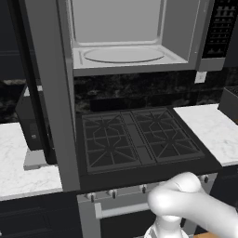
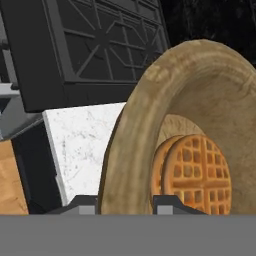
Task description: Open the microwave, place the bowl with waffle inside the microwave, then close the microwave door and turn it on.
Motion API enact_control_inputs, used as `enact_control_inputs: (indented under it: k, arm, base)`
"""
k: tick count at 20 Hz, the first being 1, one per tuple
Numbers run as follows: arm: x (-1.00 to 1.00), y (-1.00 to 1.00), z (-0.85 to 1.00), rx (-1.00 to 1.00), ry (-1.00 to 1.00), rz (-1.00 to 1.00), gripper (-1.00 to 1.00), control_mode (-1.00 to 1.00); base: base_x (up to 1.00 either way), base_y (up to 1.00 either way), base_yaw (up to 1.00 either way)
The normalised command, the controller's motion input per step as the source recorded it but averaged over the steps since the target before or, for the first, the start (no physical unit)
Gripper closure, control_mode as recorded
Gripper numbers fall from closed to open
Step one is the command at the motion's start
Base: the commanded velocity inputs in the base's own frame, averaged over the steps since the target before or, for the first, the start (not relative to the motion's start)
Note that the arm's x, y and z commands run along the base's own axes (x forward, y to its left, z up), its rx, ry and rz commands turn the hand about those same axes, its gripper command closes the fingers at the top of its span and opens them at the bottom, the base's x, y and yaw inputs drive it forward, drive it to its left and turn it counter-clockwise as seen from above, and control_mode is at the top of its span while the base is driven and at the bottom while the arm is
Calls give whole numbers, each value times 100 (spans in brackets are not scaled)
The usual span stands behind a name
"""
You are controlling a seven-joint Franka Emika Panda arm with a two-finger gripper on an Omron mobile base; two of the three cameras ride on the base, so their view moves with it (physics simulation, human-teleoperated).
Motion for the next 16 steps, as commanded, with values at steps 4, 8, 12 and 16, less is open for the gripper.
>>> enact_control_inputs:
  k: [4,8,12,16]
  arm:
    - [-33,68,100,-11,-11,-1,100,-100]
    - [-33,81,92,-10,-5,0,100,-100]
    - [-29,100,66,-9,0,3,100,-100]
    - [-13,100,52,-3,0,12,100,-100]
  base:
    - [0,0,0]
    - [0,0,0]
    - [0,0,0]
    - [0,0,0]
